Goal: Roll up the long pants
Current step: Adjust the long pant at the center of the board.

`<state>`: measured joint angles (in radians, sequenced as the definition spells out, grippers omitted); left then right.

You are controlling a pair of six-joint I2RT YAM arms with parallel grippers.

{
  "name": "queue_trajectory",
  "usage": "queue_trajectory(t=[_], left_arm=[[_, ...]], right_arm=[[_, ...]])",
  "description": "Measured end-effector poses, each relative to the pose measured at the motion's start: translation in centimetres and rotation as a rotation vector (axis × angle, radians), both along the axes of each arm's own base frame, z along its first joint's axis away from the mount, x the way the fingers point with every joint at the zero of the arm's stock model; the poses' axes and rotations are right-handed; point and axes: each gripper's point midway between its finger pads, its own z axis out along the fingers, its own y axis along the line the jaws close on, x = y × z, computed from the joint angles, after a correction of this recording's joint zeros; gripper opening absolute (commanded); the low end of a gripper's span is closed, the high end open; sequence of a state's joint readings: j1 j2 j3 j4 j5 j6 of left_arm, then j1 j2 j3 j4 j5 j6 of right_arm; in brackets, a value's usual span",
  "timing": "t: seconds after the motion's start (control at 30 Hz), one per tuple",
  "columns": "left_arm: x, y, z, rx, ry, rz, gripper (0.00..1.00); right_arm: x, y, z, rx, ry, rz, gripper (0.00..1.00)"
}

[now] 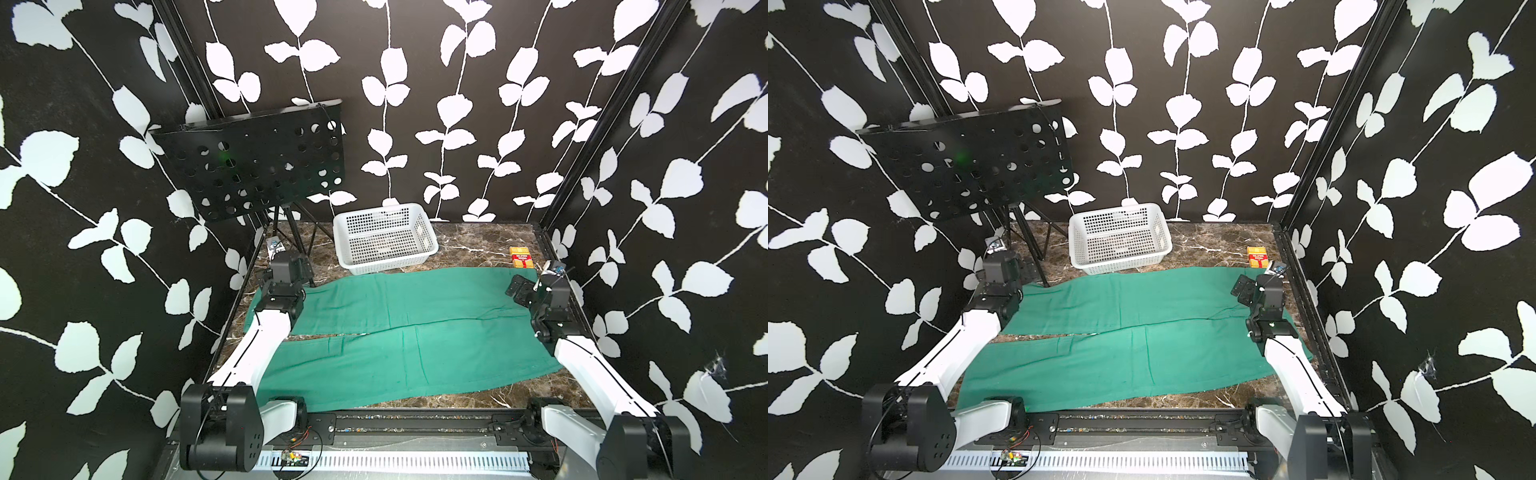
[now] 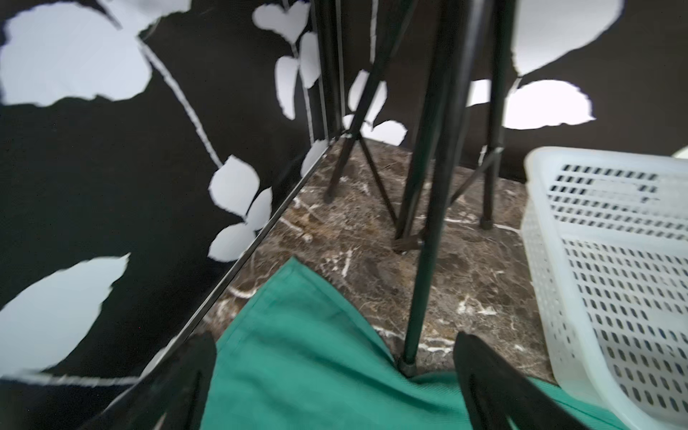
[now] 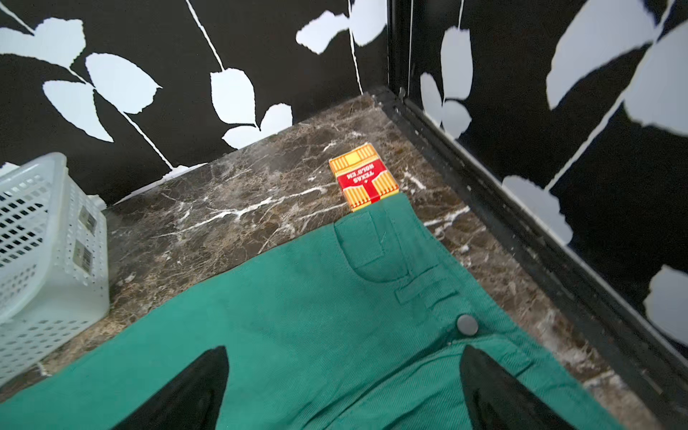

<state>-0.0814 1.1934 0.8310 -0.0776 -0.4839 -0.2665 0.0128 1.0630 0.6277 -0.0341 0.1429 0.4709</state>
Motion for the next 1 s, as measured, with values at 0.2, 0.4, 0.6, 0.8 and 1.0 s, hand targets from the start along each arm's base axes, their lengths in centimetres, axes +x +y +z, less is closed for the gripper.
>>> queue_trajectory(t=[0.2, 0.4, 0.6, 0.8, 1.0], left_arm=[[-3.1, -2.0, -5.0, -0.231, 0.172, 0.005, 0.99], [-5.2, -4.1, -10.0, -0.443, 0.261, 0.026, 0.99], [-4.3, -5.4, -13.0, -0.539, 0.309, 0.038, 0.99], [-2.7, -6.0, -15.0, -0.601, 0.306, 0.06, 0.99], [-1.5, -6.9, -17.4, -0.666, 0.321, 0.068, 0.99]], right_arm=[[0.2, 2.7, -3.5, 0.126, 0.325, 0.045, 0.82], [0.8, 7.0, -7.4, 0.092, 0.561, 0.208, 0.72], [2.3, 7.9, -11.0, 0.042, 0.693, 0.27, 0.69], [3.8, 7.6, -13.5, 0.001, 0.753, 0.28, 0.65], [4.7, 6.1, -14.1, -0.006, 0.766, 0.244, 0.62]])
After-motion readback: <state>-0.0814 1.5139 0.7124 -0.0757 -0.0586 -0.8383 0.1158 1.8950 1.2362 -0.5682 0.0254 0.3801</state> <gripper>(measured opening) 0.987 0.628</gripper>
